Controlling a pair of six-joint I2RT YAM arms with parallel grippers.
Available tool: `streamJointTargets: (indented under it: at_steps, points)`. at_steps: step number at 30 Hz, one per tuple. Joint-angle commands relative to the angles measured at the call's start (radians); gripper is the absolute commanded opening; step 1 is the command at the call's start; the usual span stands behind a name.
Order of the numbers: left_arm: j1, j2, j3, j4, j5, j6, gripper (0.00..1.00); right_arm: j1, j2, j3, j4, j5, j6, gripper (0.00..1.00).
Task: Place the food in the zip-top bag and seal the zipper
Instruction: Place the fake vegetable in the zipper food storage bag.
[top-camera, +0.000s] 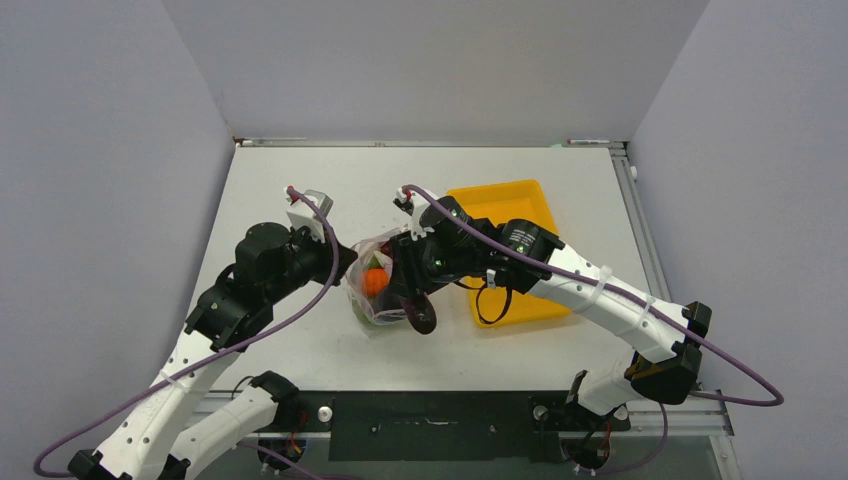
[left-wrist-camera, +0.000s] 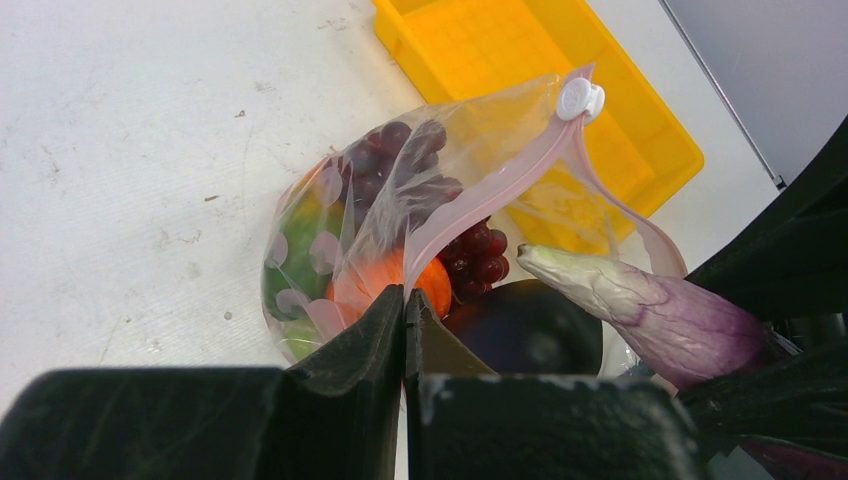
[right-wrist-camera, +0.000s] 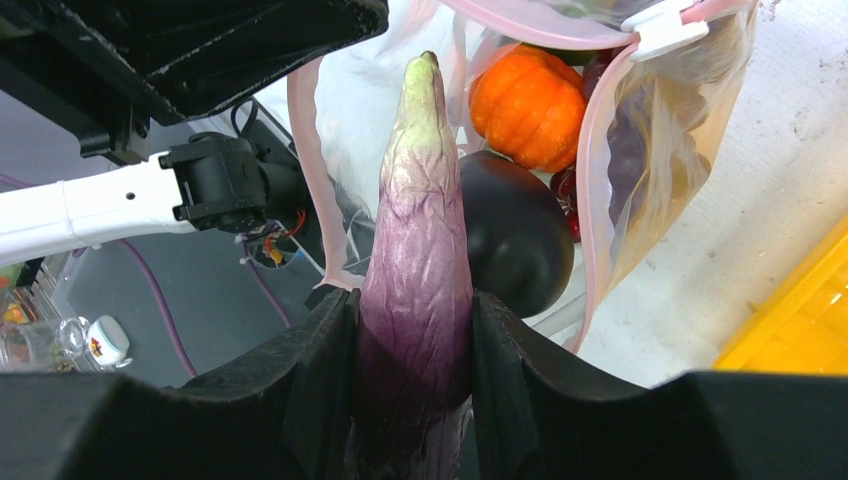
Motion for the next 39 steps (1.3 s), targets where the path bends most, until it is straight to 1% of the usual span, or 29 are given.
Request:
streamJointTargets:
  at_steps: [1,6,8,12,16,21,24,33,39]
  points:
    - [0.007,0.001,0.006,0.049,-0.004,-0.010,0.00,0.010,-0.034,-0.009,-0.029,-0.013,-0.009,0.05]
    - [0.007,-0.002,0.006,0.050,0.002,-0.010,0.00,0.010,0.009,0.012,-0.054,0.006,0.017,0.06]
    - [0.007,-0.004,0.005,0.052,0.005,-0.010,0.00,0.009,0.035,0.035,-0.060,0.014,0.023,0.08]
    - [0.007,-0.001,0.004,0.054,0.018,-0.010,0.00,0.001,0.095,0.099,-0.082,0.031,0.035,0.08]
    - [0.007,-0.001,0.004,0.055,0.041,-0.012,0.00,-0.013,0.175,0.195,-0.135,0.063,0.044,0.07]
    - [0.007,0.001,0.002,0.059,0.066,-0.017,0.00,-0.055,0.227,0.238,-0.147,0.080,0.071,0.05]
    - [0.007,-0.001,0.001,0.066,0.084,-0.021,0.00,-0.084,0.227,0.207,-0.105,0.084,0.097,0.05]
    - [0.007,0.005,-0.003,0.080,0.136,-0.034,0.00,-0.144,0.193,0.005,0.166,0.068,0.242,0.05]
    - [0.007,0.009,-0.003,0.084,0.156,-0.039,0.00,-0.140,0.196,-0.038,0.262,0.085,0.328,0.06]
